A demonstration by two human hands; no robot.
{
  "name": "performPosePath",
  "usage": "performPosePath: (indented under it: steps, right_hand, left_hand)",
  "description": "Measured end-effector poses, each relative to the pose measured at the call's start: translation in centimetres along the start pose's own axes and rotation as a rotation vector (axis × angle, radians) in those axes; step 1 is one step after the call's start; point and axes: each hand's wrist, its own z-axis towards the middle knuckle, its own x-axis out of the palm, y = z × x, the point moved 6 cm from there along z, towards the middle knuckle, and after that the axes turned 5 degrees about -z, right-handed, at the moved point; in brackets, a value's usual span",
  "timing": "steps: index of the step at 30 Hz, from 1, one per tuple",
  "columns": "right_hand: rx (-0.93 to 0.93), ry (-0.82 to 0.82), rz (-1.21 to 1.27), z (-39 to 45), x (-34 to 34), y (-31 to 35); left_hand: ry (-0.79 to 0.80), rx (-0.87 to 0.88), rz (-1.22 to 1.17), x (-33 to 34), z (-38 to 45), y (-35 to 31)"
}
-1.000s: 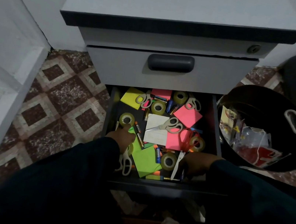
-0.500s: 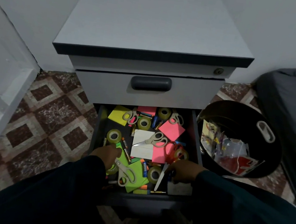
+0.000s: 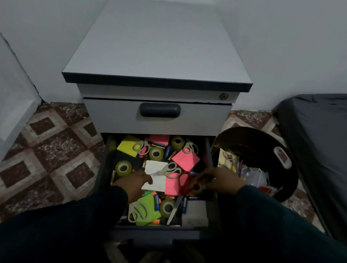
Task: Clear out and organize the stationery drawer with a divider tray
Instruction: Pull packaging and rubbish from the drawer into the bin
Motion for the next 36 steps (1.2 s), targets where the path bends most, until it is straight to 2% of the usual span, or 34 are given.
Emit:
performPosePath:
  steps: [7, 13, 18, 23, 30, 36]
  right_hand:
    - [0.054, -0.12, 0.043, -1.9, -4.2, -5.9]
    - [0.127, -0.119, 0.032, -3.2, -5.4, -11.7]
    - [0.172, -0.046, -0.032, -3.5, -4.4, -15.0]
    - [0.138, 0.128, -0.084, -2.5, -1.8, -16.7]
    - [0.07, 0.241, -0.322, -0.3, 0.7, -17.5]
    - [0.008, 0.253, -0.334, 0.5, 0.9, -18.6]
  left_hand:
    - [-0.052, 0.162, 0.072, -2.3, 2.9, -8.1]
    - [-0.114, 0.329, 0.219, -2.6, 6.0, -15.2]
    - [-0.089, 0.391, 0.424, -1.1, 8.6, -18.8]
    - [0.018, 0.387, 0.611, 1.2, 10.1, -20.1]
    - [0.027, 0.351, 0.615, 2.3, 11.4, -19.6]
    - [0.016, 0.401, 0.515, 2.0, 13.4, -19.6]
